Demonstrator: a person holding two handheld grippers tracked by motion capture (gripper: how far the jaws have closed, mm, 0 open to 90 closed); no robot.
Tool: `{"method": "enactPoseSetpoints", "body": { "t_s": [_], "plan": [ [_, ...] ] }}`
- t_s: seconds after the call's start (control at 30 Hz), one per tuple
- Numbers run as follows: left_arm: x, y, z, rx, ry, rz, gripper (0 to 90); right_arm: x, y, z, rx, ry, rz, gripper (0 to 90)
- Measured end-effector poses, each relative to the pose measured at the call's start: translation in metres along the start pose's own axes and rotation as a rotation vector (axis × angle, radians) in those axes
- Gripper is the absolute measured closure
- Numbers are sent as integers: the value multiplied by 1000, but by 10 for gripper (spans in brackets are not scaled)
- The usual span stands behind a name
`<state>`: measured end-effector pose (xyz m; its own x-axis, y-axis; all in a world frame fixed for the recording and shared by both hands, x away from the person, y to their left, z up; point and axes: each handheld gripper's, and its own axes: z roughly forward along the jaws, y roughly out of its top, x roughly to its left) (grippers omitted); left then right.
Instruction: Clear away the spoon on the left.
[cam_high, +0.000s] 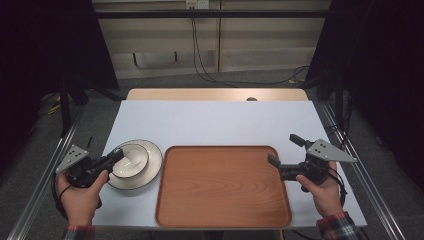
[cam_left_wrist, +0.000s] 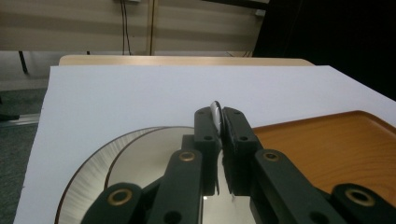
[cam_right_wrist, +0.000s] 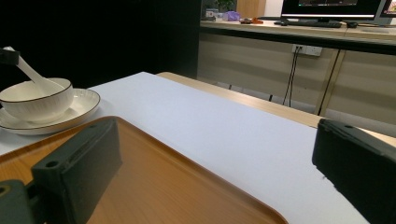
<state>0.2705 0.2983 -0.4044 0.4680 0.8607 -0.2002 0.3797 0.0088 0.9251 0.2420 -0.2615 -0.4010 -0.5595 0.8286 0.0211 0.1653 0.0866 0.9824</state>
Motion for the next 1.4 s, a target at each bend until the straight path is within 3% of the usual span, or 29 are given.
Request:
{"method": "enactPoseSetpoints", "body": {
  "t_s": [0.77,1.07,1.4],
  "plan": [
    [9,2,33,-109,10,-12,852,0,0,-1,-1,-1,0,9],
    [9,2,39,-123,-1,-19,853,1,-1,-1,12,-3,-5,8],
    [7,8,33,-134,-17,-25,854,2,-2,-1,14,0,-4,8]
  ]
}}
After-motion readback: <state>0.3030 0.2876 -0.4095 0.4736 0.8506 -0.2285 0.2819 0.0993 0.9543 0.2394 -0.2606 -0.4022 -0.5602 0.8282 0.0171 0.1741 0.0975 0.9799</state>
